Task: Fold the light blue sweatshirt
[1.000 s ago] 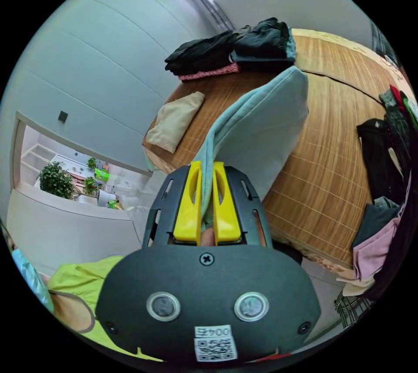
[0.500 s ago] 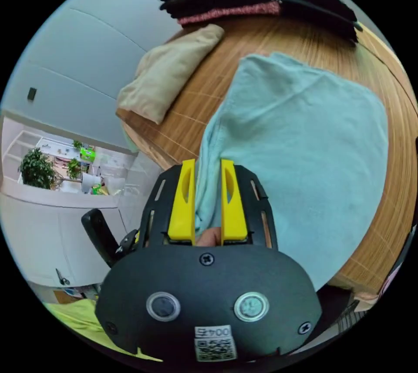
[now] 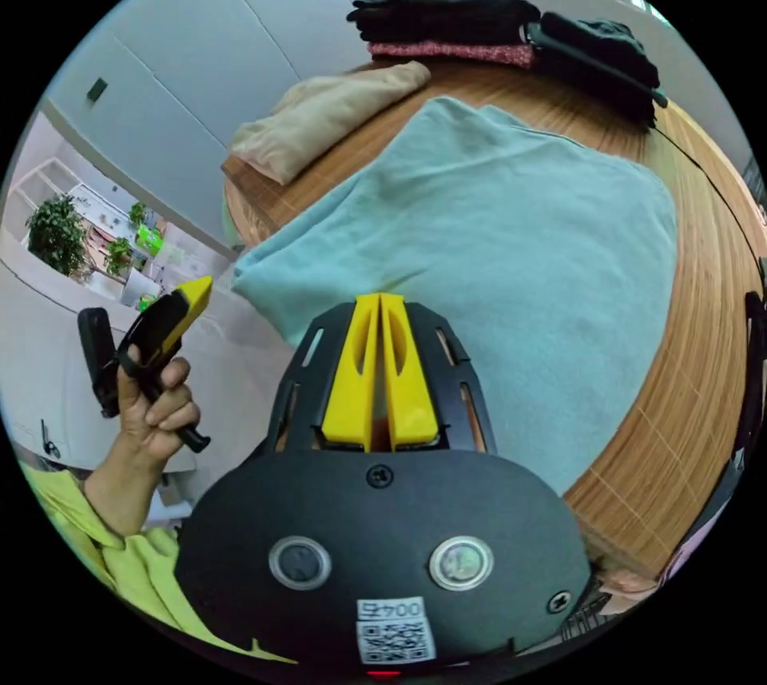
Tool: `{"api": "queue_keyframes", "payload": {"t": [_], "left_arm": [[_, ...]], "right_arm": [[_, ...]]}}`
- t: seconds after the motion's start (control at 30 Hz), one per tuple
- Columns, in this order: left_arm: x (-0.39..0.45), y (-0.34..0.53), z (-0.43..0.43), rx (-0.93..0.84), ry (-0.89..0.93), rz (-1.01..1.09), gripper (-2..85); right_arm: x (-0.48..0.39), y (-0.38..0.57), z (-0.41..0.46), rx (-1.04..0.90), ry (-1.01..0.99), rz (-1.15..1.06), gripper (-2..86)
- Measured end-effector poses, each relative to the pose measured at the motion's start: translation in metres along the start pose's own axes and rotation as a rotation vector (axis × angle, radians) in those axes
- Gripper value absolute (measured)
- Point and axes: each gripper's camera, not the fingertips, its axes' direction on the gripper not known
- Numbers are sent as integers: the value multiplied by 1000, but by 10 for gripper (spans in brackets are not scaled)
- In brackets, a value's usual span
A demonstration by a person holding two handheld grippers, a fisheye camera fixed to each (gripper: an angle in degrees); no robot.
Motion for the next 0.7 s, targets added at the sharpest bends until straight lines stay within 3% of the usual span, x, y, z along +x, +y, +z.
{"api": "queue_keyframes", "payload": {"t": [0.2, 0.33, 0.57, 0.7], "left_arm": [[62, -21, 30, -54, 97, 221, 3], [96, -53, 82, -105, 19, 341, 3], [56, -90, 153, -274, -238, 196, 3], [5, -94, 161, -283, -54, 26, 4]], "right_arm": [[-20, 46, -63, 238, -11, 8, 1], [2, 123, -108, 376, 42, 83, 41], [-12, 191, -90, 359, 122, 47, 64], [-44, 195, -46, 284, 250, -85, 64]]}}
